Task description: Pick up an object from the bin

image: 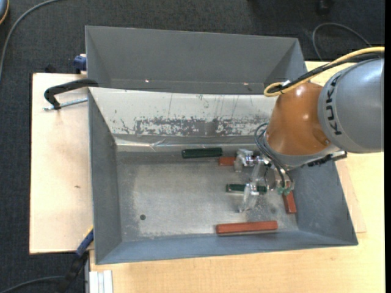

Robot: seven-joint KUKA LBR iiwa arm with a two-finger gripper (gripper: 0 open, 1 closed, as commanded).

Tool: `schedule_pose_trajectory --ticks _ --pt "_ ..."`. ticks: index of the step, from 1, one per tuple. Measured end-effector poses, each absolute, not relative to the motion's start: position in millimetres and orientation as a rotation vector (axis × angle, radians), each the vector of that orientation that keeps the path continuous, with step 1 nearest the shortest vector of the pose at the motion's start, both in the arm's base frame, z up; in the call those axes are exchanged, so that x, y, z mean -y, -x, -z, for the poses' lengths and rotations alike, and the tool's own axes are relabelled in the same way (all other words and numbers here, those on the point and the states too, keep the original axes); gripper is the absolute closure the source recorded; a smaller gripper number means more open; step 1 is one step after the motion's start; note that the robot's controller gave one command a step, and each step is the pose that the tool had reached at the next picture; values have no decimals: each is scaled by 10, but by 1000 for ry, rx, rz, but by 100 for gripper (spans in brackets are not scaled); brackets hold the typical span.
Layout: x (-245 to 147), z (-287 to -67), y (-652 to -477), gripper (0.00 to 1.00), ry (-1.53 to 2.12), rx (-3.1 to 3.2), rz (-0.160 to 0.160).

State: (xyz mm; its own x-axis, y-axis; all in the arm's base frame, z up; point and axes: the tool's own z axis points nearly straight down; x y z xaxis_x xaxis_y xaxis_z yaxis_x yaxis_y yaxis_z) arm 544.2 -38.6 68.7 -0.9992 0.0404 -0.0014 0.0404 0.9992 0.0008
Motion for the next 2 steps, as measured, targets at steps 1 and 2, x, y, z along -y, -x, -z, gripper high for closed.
schedule_pose_trajectory --ticks 1,2 --pt "373 -718 -5444 100 -60 -3138 -1" --pt "199 -2345 -5693 100 28 -3125 0"
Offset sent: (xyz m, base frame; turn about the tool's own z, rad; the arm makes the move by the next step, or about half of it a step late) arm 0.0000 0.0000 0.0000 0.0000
